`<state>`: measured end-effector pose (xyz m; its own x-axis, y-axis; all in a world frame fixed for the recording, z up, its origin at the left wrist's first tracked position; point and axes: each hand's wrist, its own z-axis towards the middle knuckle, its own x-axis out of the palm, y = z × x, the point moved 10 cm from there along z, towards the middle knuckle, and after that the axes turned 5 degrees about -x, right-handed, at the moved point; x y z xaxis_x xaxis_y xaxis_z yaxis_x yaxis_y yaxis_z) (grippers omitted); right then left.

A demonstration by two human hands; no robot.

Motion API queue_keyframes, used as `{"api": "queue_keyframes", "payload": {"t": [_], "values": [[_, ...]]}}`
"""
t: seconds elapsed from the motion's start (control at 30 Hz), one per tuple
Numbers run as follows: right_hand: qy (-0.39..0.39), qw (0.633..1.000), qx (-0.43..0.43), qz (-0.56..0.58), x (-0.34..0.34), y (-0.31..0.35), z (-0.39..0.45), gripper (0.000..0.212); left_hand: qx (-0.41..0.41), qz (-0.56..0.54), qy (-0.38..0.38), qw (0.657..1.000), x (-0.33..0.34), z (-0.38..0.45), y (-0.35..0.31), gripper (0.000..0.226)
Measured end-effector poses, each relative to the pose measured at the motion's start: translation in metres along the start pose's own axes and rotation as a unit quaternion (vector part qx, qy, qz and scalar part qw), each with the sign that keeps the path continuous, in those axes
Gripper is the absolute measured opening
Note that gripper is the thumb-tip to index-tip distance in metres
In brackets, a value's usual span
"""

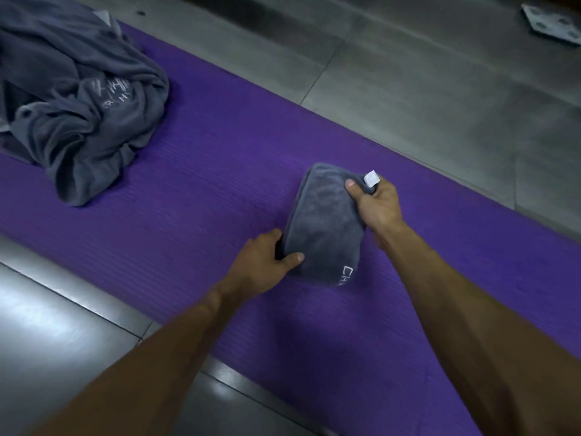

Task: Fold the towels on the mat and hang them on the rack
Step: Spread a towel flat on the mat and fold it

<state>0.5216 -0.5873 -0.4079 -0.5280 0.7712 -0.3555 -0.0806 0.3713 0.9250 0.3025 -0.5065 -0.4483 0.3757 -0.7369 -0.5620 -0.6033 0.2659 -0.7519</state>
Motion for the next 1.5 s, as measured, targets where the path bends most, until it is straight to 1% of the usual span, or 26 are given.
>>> {"api": "queue_keyframes", "payload": {"t": [0.1, 0.13, 0.2, 0.27, 0.3, 0.33, 0.4, 0.47, 0.5, 0.53, 0.57, 0.63, 0.67, 0.73, 0.77, 0.8, 0.9, 0.97, 1.0, 1.03, 1.1, 1.17, 1.23, 1.33, 1.4, 1.5], "values": [[-0.018, 0.999, 0.017, -0.046, 0.003, -0.021, 0.014, 0.013, -0.046, 0.052, -0.053, 0.996, -0.004, 0.003, -0.002, 0.056], [-0.027, 0.998, 0.028, -0.053, 0.002, -0.029, 0.018, 0.014, -0.014, 0.089, -0.096, 0.991, -0.011, 0.002, -0.015, 0.063], [-0.034, 0.997, 0.035, -0.063, -0.001, -0.036, 0.021, 0.016, 0.160, 0.220, -0.155, 0.950, -0.011, -0.009, -0.059, 0.062], [-0.023, 0.996, 0.031, -0.077, -0.001, -0.038, 0.026, 0.018, 0.322, 0.310, -0.130, 0.885, 0.017, -0.021, -0.082, 0.054], [-0.012, 0.996, 0.033, -0.087, 0.000, -0.039, 0.029, 0.019, 0.356, 0.323, -0.111, 0.870, 0.028, -0.025, -0.081, 0.050], [-0.006, 0.994, 0.032, -0.101, 0.001, -0.037, 0.030, 0.018, 0.360, 0.323, -0.092, 0.871, 0.034, -0.025, -0.077, 0.048], [-0.040, 0.980, -0.035, -0.190, -0.009, -0.017, 0.029, 0.016, 0.336, 0.311, -0.054, 0.887, 0.043, -0.022, -0.066, 0.048], [-0.094, 0.935, -0.205, -0.272, -0.014, 0.025, 0.013, 0.024, 0.323, 0.310, -0.039, 0.893, 0.050, -0.020, -0.060, 0.050], [-0.074, 0.912, -0.291, -0.281, -0.003, 0.042, -0.001, 0.028, 0.321, 0.311, -0.038, 0.894, 0.053, -0.019, -0.058, 0.051], [-0.011, 0.895, -0.353, -0.273, 0.015, 0.049, -0.014, 0.030, 0.320, 0.311, -0.037, 0.894, 0.055, -0.018, -0.056, 0.052], [0.080, 0.882, -0.379, -0.268, 0.037, 0.045, -0.025, 0.033, 0.321, 0.312, -0.042, 0.893, 0.056, -0.019, -0.053, 0.053], [0.243, 0.852, -0.359, -0.295, 0.068, 0.015, -0.035, 0.041, 0.326, 0.318, -0.058, 0.888, 0.059, -0.022, -0.046, 0.056], [0.289, 0.823, -0.351, -0.340, 0.073, -0.001, -0.034, 0.046, 0.330, 0.317, -0.073, 0.886, 0.059, -0.024, -0.043, 0.058], [0.309, 0.751, -0.372, -0.451, 0.069, -0.020, -0.018, 0.058, 0.341, 0.308, -0.098, 0.883, 0.057, -0.025, -0.044, 0.060], [0.309, 0.728, -0.365, -0.492, 0.063, -0.026, -0.007, 0.061, 0.346, 0.306, -0.102, 0.881, 0.058, -0.023, -0.045, 0.060], [0.306, 0.722, -0.341, -0.519, 0.056, -0.032, 0.008, 0.062, 0.346, 0.308, -0.099, 0.880, 0.059, -0.021, -0.044, 0.061], [0.258, 0.743, -0.259, -0.561, 0.036, -0.035, 0.048, 0.063, 0.334, 0.333, -0.087, 0.877, 0.064, -0.016, -0.039, 0.065], [0.157, 0.774, -0.287, -0.542, 0.025, -0.009, 0.044, 0.063, 0.330, 0.336, -0.090, 0.878, 0.064, -0.014, -0.038, 0.066], [0.130, 0.794, -0.325, -0.497, 0.024, 0.007, 0.027, 0.059, 0.328, 0.335, -0.091, 0.878, 0.064, -0.014, -0.037, 0.067], [0.143, 0.801, -0.377, -0.442, 0.030, 0.016, 0.004, 0.053, 0.326, 0.335, -0.092, 0.879, 0.064, -0.014, -0.037, 0.068], [0.255, 0.765, -0.442, -0.393, 0.050, 0.006, -0.045, 0.045, 0.322, 0.336, -0.092, 0.880, 0.064, -0.014, -0.038, 0.070], [0.345, 0.715, -0.407, -0.451, 0.051, -0.025, -0.054, 0.051, 0.323, 0.335, -0.098, 0.880, 0.062, -0.015, -0.041, 0.069], [0.326, 0.706, -0.348, -0.524, 0.034, -0.040, -0.023, 0.058, 0.323, 0.353, -0.111, 0.871, 0.060, -0.016, -0.048, 0.072], [0.285, 0.721, -0.295, -0.558, 0.016, -0.031, 0.004, 0.055, 0.314, 0.408, -0.132, 0.847, 0.064, -0.012, -0.066, 0.079], [0.268, 0.737, -0.304, -0.541, 0.012, -0.022, -0.003, 0.053, 0.289, 0.436, -0.119, 0.844, 0.069, -0.007, -0.071, 0.086], [0.270, 0.753, -0.329, -0.501, 0.006, -0.020, -0.029, 0.073, 0.290, 0.403, -0.107, 0.861, 0.066, -0.004, -0.079, 0.078]]}}
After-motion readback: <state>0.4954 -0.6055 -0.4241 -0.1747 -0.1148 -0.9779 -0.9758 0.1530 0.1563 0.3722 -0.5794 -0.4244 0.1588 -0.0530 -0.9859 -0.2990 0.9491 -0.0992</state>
